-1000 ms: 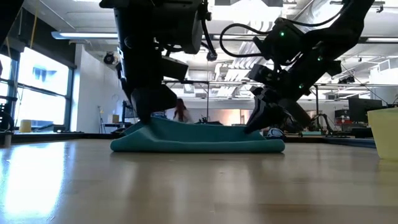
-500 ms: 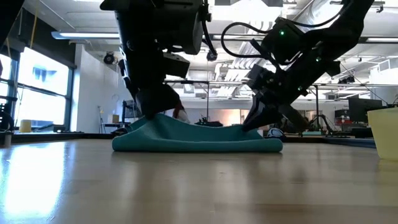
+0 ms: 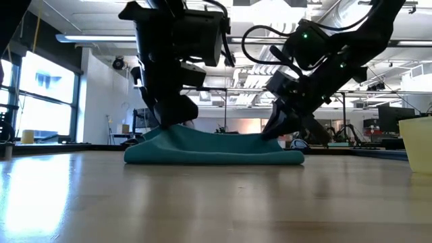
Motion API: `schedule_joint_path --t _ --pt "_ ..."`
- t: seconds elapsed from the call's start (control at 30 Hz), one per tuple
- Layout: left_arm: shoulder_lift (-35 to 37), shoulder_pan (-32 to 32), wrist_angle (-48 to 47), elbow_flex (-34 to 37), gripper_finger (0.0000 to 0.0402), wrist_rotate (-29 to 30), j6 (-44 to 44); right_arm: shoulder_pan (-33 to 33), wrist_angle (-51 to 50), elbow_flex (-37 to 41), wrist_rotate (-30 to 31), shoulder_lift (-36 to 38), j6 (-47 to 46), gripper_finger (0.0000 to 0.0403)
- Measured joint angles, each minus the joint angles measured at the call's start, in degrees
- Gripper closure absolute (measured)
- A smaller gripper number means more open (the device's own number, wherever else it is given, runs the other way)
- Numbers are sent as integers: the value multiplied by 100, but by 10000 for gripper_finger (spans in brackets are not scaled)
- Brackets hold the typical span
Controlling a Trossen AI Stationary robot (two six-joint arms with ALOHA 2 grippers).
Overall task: Roll microfiber towels into tight, uniform cylinder then place into a basket
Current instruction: Fold the blue microfiber cloth
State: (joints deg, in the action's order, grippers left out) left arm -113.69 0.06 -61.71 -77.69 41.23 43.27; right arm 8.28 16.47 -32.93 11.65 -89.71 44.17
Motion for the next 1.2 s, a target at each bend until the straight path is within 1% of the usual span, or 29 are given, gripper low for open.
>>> schedule_joint_path --t 0.23,0.43,0.63,0.73,0.83,0.9,0.93,1.03,1.1,1.17,1.2 --pt "0 81 4 0 401 -47 0 329 15 0 -42 0 132 402" --pt "0 117 11 0 401 -45 0 463 45 0 -633 2 115 402" --pt "0 115 26 0 401 -48 1 461 98 0 -706 2 132 399" --pt "0 117 33 0 401 -47 0 461 106 0 -720 2 132 381" --pt "0 117 35 0 401 -45 0 461 130 0 -700 2 139 347" --pt "0 134 41 0 401 -45 0 458 185 0 -409 2 304 321" --pt "0 148 50 0 401 -47 1 456 226 0 -168 2 418 309" --pt "0 230 102 0 401 -48 0 461 491 -1 949 4 537 279" --pt "0 297 178 0 401 -50 2 464 548 -2 1487 4 541 268" --pt "0 353 205 0 401 -104 2 426 546 -2 1758 4 522 264" --pt "0 388 202 0 401 -163 -1 391 536 -2 1783 4 432 264"
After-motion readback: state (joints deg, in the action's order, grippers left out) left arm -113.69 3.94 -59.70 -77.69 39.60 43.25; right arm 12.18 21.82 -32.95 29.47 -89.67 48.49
